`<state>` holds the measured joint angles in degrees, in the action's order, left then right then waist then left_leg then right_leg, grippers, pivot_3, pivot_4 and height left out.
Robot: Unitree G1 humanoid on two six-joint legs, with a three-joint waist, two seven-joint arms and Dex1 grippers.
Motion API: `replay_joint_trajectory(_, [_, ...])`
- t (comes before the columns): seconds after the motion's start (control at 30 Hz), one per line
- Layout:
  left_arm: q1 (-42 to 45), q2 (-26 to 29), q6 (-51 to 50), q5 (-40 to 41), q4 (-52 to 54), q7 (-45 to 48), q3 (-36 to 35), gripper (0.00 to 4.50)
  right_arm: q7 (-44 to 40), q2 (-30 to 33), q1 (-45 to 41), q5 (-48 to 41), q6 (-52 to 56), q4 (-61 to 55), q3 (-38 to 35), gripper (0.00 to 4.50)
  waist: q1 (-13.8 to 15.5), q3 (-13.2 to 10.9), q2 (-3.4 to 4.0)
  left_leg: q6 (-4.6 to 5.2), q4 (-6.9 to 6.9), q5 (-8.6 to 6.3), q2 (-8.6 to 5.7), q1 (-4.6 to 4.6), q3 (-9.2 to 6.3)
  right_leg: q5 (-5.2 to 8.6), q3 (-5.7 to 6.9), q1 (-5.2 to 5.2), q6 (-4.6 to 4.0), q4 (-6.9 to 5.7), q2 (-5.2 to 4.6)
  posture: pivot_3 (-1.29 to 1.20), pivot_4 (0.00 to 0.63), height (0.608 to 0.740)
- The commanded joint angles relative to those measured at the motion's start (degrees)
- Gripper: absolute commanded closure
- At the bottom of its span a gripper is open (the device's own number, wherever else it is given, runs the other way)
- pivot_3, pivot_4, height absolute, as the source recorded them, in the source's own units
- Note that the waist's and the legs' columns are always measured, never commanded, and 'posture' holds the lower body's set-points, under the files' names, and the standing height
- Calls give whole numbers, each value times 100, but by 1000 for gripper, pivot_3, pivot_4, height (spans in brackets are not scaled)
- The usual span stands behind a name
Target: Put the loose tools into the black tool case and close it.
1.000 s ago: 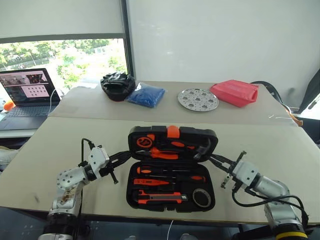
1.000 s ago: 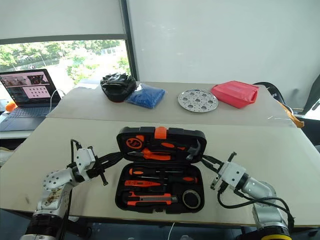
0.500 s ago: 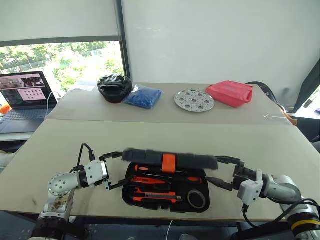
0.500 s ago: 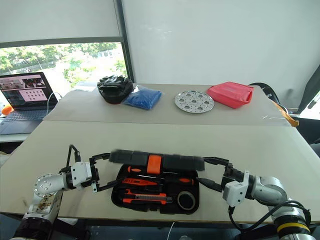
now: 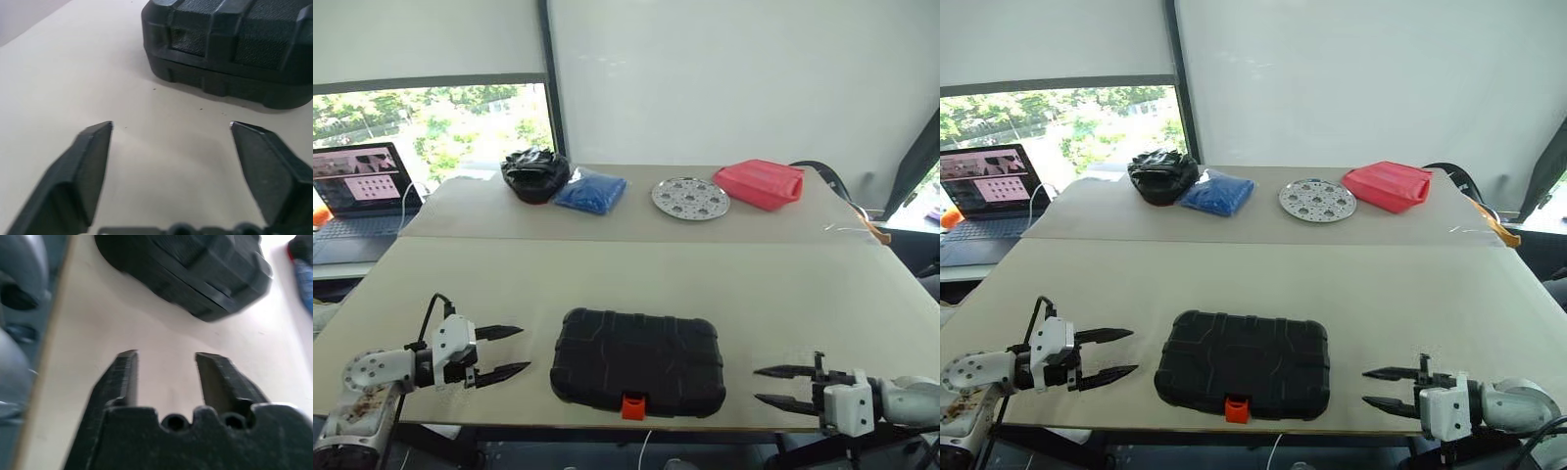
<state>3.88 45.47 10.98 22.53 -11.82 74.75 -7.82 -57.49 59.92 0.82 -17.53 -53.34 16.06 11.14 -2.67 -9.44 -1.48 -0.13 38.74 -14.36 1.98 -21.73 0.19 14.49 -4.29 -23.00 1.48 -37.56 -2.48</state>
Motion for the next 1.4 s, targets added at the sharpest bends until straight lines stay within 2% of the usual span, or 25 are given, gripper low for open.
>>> replay_joint_trajectory(0.03, [-29,50,-81,-144,394,97,243,2454,-68,-80,-56,-89,1047,-579,-14,4027,11,0,0,0,0,0,-1,0,1,0,0,-1,0,-2,0,0,150,740])
replay_joint_trajectory(0.07, [-27,36,-129,-191,479,79,328,2914,-61,-150,-66,-48,1386,-684,16,4450,22,0,0,0,1,0,-1,1,1,0,1,-1,0,-2,0,0,150,740])
replay_joint_trajectory(0.17, [-3,-33,-384,-297,750,-104,517,4060,-49,-497,-191,199,1962,-930,106,4500,43,0,-2,0,3,0,-3,-7,-1,2,5,-5,2,1,2,0,150,740])
replay_joint_trajectory(0.2, [-19,-40,-540,-279,884,-166,552,4367,-3,-599,-233,330,2210,-1029,143,4500,47,0,-2,0,4,0,-4,-11,-1,2,5,-9,2,1,2,0,150,740])
replay_joint_trajectory(0.23, [-39,-63,-618,-294,1000,-236,584,4478,23,-673,-262,440,2478,-1116,167,4500,51,0,-2,0,4,0,-5,-19,-1,2,5,-16,2,-1,2,0,150,740])
replay_joint_trajectory(0.5, [-258,-399,-1291,-185,1797,-934,667,4478,237,-1194,-1053,965,3543,-1149,28,4500,22,-1,-9,-2,8,2,-3,-5,-1,3,5,-5,5,1,4,0,150,740])
replay_joint_trajectory(0.53, [-252,-448,-1376,-171,1852,-977,687,4478,237,-1269,-1194,990,3634,-1088,23,4500,22,-2,-12,-2,13,3,-3,-4,0,14,4,-3,29,0,3,0,150,740])
replay_joint_trajectory(0.7, [-105,-669,-1480,-314,1867,-1079,811,4478,197,-1599,-1921,1236,4102,-586,32,4500,26,-4,-14,1,18,12,-5,-2,0,8,3,-3,44,-1,4,0,150,740])
replay_joint_trajectory(0.8, [-6,-775,-1482,-374,1780,-1145,843,4478,350,-1755,-2400,1546,4308,-100,18,4500,28,-4,-14,1,17,12,-6,-8,0,-7,2,-8,17,0,3,0,150,740])
replay_joint_trajectory(1.0, [-7,-838,-1538,-398,1679,-1290,746,4478,601,-1952,-2992,1887,4272,617,-90,4500,28,-5,-13,2,7,10,-8,-34,-4,-14,5,-28,5,4,3,0,150,740])
replay_joint_trajectory(1.1, [-165,-532,-1771,-122,1758,-1023,490,4478,455,-1745,-2855,1783,4198,533,-262,4500,43,-5,-13,5,1,7,-8,-45,-8,-14,11,-35,5,12,1,0,150,740])
replay_joint_trajectory(1.23, [-428,205,-2603,850,2131,-97,93,4478,26,-1277,-2210,1365,4257,-25,-644,4500,60,-7,-11,8,-3,3,-5,-66,-11,-13,19,-51,6,23,-1,0,150,740])
replay_joint_trajectory(1.33, [-112,581,-3429,1570,2414,142,-78,4478,-449,-864,-1290,825,4584,-884,-968,4500,103,-8,-8,12,-10,1,-6,-71,-12,-10,25,-49,10,39,-7,0,150,740])
replay_joint_trajectory(1.4, [338,570,-3821,1852,2512,67,-31,4478,-616,-746,-682,490,4750,-1502,-1156,4500,128,-9,-7,13,-7,0,-7,-63,-10,-10,23,-37,12,41,-7,0,150,740])
